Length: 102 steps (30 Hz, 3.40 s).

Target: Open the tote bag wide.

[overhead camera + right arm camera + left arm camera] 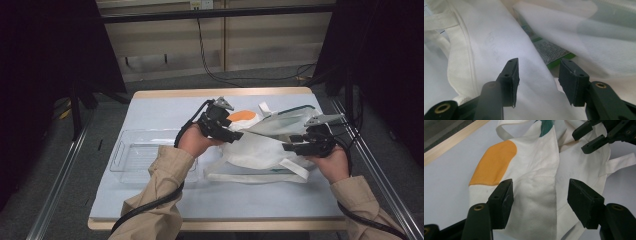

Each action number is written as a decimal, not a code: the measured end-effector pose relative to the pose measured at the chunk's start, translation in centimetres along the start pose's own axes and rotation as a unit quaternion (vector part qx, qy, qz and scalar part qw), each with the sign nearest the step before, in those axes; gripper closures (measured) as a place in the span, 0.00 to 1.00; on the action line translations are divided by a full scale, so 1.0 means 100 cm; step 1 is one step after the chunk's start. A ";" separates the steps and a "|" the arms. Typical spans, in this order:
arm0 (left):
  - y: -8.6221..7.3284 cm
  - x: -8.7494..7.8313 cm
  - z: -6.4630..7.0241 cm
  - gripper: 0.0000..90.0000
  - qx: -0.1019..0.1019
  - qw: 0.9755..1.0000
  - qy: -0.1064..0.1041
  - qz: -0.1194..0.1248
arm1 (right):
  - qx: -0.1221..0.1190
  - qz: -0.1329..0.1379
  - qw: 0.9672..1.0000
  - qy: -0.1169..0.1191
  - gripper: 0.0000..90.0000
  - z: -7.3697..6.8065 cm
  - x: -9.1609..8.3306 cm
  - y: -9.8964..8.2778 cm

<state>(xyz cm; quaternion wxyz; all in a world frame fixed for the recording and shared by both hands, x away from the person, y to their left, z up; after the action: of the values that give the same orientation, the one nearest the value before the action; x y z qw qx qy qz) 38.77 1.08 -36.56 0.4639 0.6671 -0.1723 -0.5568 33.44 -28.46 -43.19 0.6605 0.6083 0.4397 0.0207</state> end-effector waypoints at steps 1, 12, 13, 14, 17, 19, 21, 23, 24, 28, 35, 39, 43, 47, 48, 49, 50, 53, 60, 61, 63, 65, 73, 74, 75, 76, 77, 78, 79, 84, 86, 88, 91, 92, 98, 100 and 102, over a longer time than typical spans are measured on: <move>0.001 0.000 0.000 0.42 0.007 1.000 -0.002 -0.005 | 0.002 -0.002 1.000 0.002 0.57 0.000 0.000 -0.001; 0.008 0.005 0.001 0.41 0.010 1.000 0.004 0.001 | 0.009 0.004 1.000 0.011 0.57 -0.005 0.004 -0.007; 0.008 0.005 -0.001 0.42 0.014 1.000 0.003 -0.002 | 0.010 0.004 1.000 0.013 0.58 -0.005 0.004 -0.008; 0.009 0.006 -0.001 0.42 0.011 1.000 0.004 -0.001 | 0.008 0.001 1.000 0.013 0.59 -0.006 0.005 -0.008; 0.010 0.008 -0.002 0.42 0.013 1.000 0.000 -0.004 | 0.006 0.001 1.000 0.014 0.62 -0.006 0.005 -0.009; 0.010 0.011 -0.002 0.43 0.007 1.000 0.003 -0.004 | 0.004 -0.002 1.000 0.014 0.67 -0.006 0.004 -0.010; 0.010 0.012 -0.004 0.44 0.013 1.000 0.000 -0.009 | 0.001 -0.005 1.000 0.014 0.71 -0.006 0.003 -0.011; 0.011 0.013 -0.004 0.47 0.017 1.000 0.000 -0.009 | 0.002 -0.005 1.000 0.014 0.72 -0.005 0.003 -0.011; 0.012 0.015 -0.004 0.48 0.013 1.000 0.003 -0.002 | 0.002 -0.005 1.000 0.015 0.75 -0.005 0.003 -0.012; 0.014 0.019 -0.004 0.51 0.023 1.000 -0.001 -0.009 | 0.001 -0.008 1.000 0.014 0.81 -0.005 0.003 -0.013; 0.019 0.023 -0.005 0.60 0.025 1.000 0.004 -0.010 | -0.016 -0.013 1.000 0.017 0.96 -0.007 0.001 -0.015; 0.022 0.024 -0.004 0.73 0.030 0.999 0.008 -0.010 | -0.024 -0.015 0.999 0.019 0.98 -0.008 0.001 -0.017; 0.027 0.025 -0.007 0.82 0.015 1.000 0.014 -0.005 | -0.020 -0.014 0.999 0.025 0.99 -0.009 -0.001 -0.020; 0.028 0.028 -0.009 0.87 0.015 1.000 0.021 -0.012 | -0.018 -0.014 0.999 0.026 0.99 -0.011 -0.001 -0.024; 0.029 0.028 -0.010 0.88 0.011 1.000 0.025 -0.011 | -0.019 -0.014 0.999 0.028 0.99 -0.012 -0.001 -0.024; 0.029 0.028 -0.012 0.89 0.008 0.999 0.029 -0.012 | -0.020 -0.014 0.999 0.030 0.99 -0.013 -0.001 -0.025; 0.029 0.029 -0.013 0.90 0.003 0.999 0.031 -0.010 | -0.024 -0.016 0.999 0.030 0.99 -0.014 -0.001 -0.026; 0.029 0.030 -0.016 0.91 -0.001 0.999 0.032 -0.010 | -0.023 -0.014 0.999 0.032 0.99 -0.015 -0.002 -0.027; 0.030 0.031 -0.024 0.92 -0.010 0.999 0.042 -0.011 | -0.023 -0.013 0.999 0.032 1.00 -0.019 -0.004 -0.033; 0.030 0.031 -0.024 0.92 -0.010 0.999 0.042 -0.011 | -0.025 -0.012 0.999 0.032 1.00 -0.020 -0.004 -0.033; 0.030 0.031 -0.028 0.93 -0.012 0.999 0.048 -0.011 | -0.028 -0.014 0.999 0.032 1.00 -0.022 -0.004 -0.035; 0.030 0.031 -0.031 0.93 -0.011 0.999 0.052 -0.014 | -0.031 -0.014 0.999 0.031 1.00 -0.023 -0.005 -0.036; 0.030 0.035 -0.038 0.93 -0.021 0.998 0.061 -0.010 | -0.029 -0.011 0.999 0.038 1.00 -0.026 -0.006 -0.041; 0.031 0.035 -0.040 0.94 -0.020 0.998 0.061 -0.014 | -0.029 -0.011 0.999 0.038 1.00 -0.027 -0.007 -0.042; 0.031 0.035 -0.040 0.94 -0.020 0.998 0.061 -0.014 | -0.031 -0.012 0.999 0.038 1.00 -0.027 -0.007 -0.042; 0.031 0.037 -0.041 0.94 -0.021 0.998 0.066 -0.012 | -0.030 -0.013 0.999 0.040 1.00 -0.028 -0.007 -0.043; 0.031 0.037 -0.042 0.94 -0.022 0.997 0.068 -0.015 | -0.029 -0.012 0.999 0.041 1.00 -0.028 -0.007 -0.043; 0.031 0.038 -0.044 0.94 -0.022 0.997 0.069 -0.014 | -0.030 -0.012 0.999 0.042 1.00 -0.028 -0.007 -0.044; 0.031 0.038 -0.044 0.94 -0.022 0.997 0.069 -0.014 | -0.030 -0.012 0.999 0.042 1.00 -0.028 -0.007 -0.044; 0.031 0.041 -0.049 0.94 -0.029 0.997 0.071 -0.018 | -0.026 -0.011 0.999 0.045 1.00 -0.029 -0.007 -0.048; 0.030 0.041 -0.050 0.94 -0.029 0.997 0.071 -0.017 | -0.024 -0.011 0.999 0.045 1.00 -0.029 -0.007 -0.049; 0.030 0.043 -0.052 0.94 -0.034 0.996 0.076 -0.016 | -0.025 -0.008 0.999 0.044 1.00 -0.030 -0.007 -0.050; 0.029 0.045 -0.053 0.94 -0.033 0.996 0.078 -0.014 | -0.027 -0.007 0.999 0.043 1.00 -0.031 -0.006 -0.051; 0.029 0.045 -0.054 0.94 -0.031 0.996 0.079 -0.016 | -0.028 -0.008 0.999 0.042 1.00 -0.031 -0.006 -0.051; 0.028 0.049 -0.057 0.95 -0.033 0.996 0.085 -0.020 | -0.026 -0.006 0.999 0.044 1.00 -0.032 -0.006 -0.054; 0.028 0.050 -0.058 0.95 -0.034 0.995 0.088 -0.021 | -0.025 -0.008 0.999 0.044 1.00 -0.032 -0.006 -0.055; 0.028 0.052 -0.059 0.95 -0.032 0.995 0.092 -0.023 | -0.027 -0.007 0.999 0.043 1.00 -0.033 -0.006 -0.055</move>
<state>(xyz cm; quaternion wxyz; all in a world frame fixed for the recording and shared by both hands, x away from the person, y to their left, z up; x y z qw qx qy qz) 46.53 -1.72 -37.59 0.4863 0.7037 -0.0955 -0.5091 28.29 -27.68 -46.94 0.6572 0.5859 0.4711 0.0541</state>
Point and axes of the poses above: each handheld gripper's, and its own axes: x roughly forward along the jaws, y roughly out of its top, z roughly to its right, the point moved 2 cm from there along x, roughly forward along the jaws, and after that the axes turned 8 degrees about z, right-handed, at the moved point
